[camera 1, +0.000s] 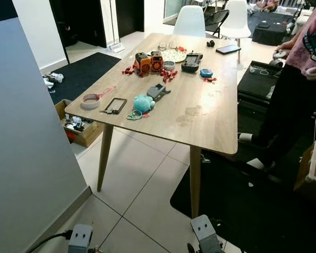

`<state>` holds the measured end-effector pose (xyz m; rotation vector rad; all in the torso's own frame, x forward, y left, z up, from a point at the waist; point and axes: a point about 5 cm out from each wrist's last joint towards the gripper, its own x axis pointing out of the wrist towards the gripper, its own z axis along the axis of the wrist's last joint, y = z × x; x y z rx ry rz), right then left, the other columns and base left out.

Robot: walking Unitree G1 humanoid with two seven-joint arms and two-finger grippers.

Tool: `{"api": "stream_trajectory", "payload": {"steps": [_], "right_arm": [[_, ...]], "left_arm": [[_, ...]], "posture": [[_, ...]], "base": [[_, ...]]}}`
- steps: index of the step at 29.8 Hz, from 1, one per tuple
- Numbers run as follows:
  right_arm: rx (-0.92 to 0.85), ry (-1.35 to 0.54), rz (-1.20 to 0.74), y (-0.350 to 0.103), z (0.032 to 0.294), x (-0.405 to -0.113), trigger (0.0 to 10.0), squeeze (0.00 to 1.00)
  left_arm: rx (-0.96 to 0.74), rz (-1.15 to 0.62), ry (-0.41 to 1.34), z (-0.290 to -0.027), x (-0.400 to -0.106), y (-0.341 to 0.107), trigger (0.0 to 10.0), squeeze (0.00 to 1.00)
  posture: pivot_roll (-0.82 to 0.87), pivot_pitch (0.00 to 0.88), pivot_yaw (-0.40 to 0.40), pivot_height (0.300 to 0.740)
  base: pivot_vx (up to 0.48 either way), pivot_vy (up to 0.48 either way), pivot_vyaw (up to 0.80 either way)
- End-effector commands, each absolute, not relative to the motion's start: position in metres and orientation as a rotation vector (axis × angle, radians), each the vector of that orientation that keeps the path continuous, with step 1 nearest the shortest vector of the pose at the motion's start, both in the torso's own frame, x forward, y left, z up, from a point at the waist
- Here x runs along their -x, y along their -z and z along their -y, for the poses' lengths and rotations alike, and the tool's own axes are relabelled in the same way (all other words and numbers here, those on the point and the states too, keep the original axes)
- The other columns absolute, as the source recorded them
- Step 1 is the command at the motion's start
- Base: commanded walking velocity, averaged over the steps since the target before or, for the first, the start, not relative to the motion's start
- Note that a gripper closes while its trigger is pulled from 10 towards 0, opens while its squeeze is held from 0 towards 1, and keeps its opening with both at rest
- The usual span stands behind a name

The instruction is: Hang keys on a hook

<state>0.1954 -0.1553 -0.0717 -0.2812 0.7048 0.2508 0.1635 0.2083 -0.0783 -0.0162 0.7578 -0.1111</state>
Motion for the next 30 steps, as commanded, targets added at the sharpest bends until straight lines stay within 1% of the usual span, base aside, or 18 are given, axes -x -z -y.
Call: {"api": "stream_trajectory", "payload": {"steps": [1,3,6,13,24,30], "right_arm": [[0.272,-0.253,-0.713,0.073,0.156,-0.193,10.0,0.0],[0.269,-0.252,-0.712,0.073,0.156,-0.193,10.0,0.0],[0.269,-0.251,-0.71,0.073,0.156,-0.193,10.0,0.0],[0.307,-0.276,-0.693,0.071,0.155,-0.195,10.0,0.0],[0.32,-0.288,-0.696,0.073,0.154,-0.193,10.0,0.0],[0.32,-0.296,-0.689,0.072,0.152,-0.194,10.0,0.0]], "left_arm": [[0.019,-0.748,0.111,-0.208,-0.163,0.078,10.0,0.0],[-0.013,-0.734,0.105,-0.208,-0.165,0.077,10.0,0.0],[-0.015,-0.736,0.096,-0.208,-0.165,0.077,10.0,0.0],[-0.045,-0.723,0.135,-0.204,-0.169,0.075,10.0,0.0],[-0.083,-0.686,0.16,-0.199,-0.176,0.072,10.0,0.0],[-0.071,-0.666,0.18,-0.194,-0.179,0.07,10.0,0.0]], "posture": [[0.06,0.027,0.021,0.74],[0.06,0.023,0.021,0.74],[0.06,0.022,0.021,0.74],[0.06,0.023,0.023,0.74],[0.06,0.033,0.02,0.74],[0.06,0.038,0.02,0.74]], "base": [[0.0,0.0,0.0],[0.0,0.0,0.0],[0.0,0.0,0.0],[0.0,0.0,0.0],[0.0,0.0,0.75],[0.0,0.0,0.8]]}}
